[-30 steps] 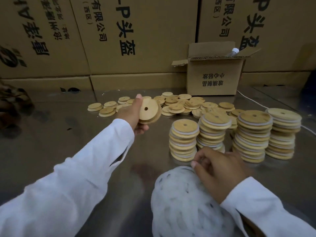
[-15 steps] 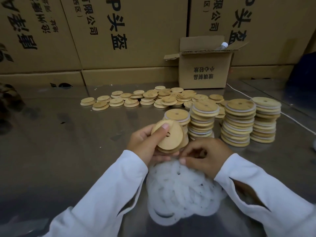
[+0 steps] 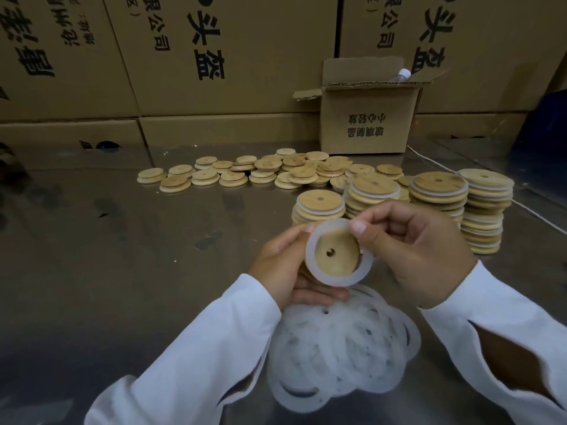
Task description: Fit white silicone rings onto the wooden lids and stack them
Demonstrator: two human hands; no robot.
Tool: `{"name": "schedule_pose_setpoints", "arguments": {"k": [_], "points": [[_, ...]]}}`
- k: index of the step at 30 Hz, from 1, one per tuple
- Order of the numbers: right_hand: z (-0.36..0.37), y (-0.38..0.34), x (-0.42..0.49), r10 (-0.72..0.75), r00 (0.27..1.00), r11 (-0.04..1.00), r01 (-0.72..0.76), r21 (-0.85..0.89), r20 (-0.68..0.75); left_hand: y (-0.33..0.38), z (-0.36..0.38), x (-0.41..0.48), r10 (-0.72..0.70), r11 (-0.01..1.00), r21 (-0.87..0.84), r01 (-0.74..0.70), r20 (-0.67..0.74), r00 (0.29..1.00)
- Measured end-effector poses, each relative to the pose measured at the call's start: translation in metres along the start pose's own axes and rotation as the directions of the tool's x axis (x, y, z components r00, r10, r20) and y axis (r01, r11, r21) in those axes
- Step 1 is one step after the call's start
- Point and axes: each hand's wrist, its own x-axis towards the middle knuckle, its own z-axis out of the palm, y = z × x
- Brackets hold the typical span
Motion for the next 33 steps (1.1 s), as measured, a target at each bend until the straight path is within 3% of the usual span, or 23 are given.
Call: {"name": "schedule_pose_setpoints", "arguments": {"k": [6, 12, 25, 33], "points": [[0.007, 0.008, -0.003, -0.008, 0.988, 0.993, -0.010, -0.118, -0.152, -0.003, 0.003, 0.001, -0.033, 0.997, 0.068, 0.029, 0.055, 0.998], [0.010, 0.011, -0.006, -0.050, 0.974, 0.982, 0.007, -0.191, -0.223, -0.008, 0.005, -0.005, 0.128, 0.981, 0.135, -0.141, 0.097, 0.987], [0.004, 0.011, 0.000, 0.055, 0.982, 0.995, -0.069, -0.071, -0.181, -0.005, 0.008, -0.006, 0.102, 0.982, 0.145, -0.117, 0.105, 0.989], [0.002, 0.010, 0.003, 0.124, 0.989, 0.992, -0.124, 0.006, -0.086, -0.006, 0.007, -0.005, 0.131, 0.986, 0.100, -0.133, 0.032, 0.991]]}}
